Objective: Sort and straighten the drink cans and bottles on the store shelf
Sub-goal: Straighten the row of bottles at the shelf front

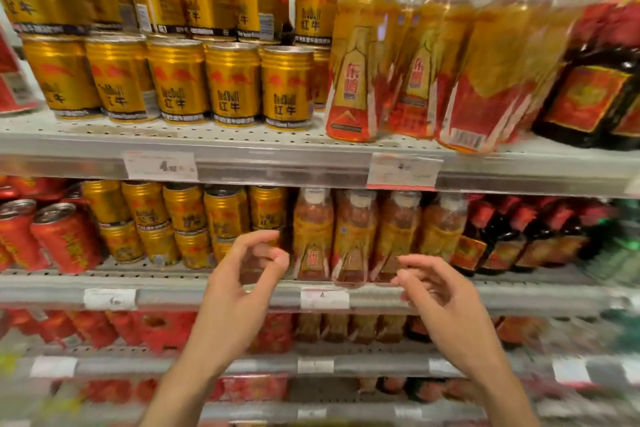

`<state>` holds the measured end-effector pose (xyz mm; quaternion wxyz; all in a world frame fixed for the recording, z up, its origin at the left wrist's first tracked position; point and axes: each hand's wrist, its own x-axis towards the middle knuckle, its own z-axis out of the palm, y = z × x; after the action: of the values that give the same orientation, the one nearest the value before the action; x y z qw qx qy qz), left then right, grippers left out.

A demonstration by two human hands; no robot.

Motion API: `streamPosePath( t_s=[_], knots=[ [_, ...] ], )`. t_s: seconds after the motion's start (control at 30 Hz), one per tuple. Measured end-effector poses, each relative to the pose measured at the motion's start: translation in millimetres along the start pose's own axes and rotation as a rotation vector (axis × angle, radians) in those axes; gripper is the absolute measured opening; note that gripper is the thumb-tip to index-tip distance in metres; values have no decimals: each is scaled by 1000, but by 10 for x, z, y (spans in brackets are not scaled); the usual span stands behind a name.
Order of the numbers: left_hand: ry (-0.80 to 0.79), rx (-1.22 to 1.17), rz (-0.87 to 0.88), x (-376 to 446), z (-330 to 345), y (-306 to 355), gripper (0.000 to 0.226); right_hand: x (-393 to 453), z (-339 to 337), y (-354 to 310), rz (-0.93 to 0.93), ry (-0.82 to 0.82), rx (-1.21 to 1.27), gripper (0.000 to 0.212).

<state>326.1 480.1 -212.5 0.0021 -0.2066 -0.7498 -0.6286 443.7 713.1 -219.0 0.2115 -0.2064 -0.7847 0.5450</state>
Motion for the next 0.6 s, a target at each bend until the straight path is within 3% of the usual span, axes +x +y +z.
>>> streamPosePath(
  t_s=[0.3,0.47,0.6],
  knots=[
    [10,11,37,-82,442,371,24,64,-506,40,-27,-15,17,13],
    [2,38,211,187,419,644,24,163,-578,-287,-207,45,-68,16],
    [20,111,375,474,355,934,32,327,-599,-838,-481,136,-226,18]
  ],
)
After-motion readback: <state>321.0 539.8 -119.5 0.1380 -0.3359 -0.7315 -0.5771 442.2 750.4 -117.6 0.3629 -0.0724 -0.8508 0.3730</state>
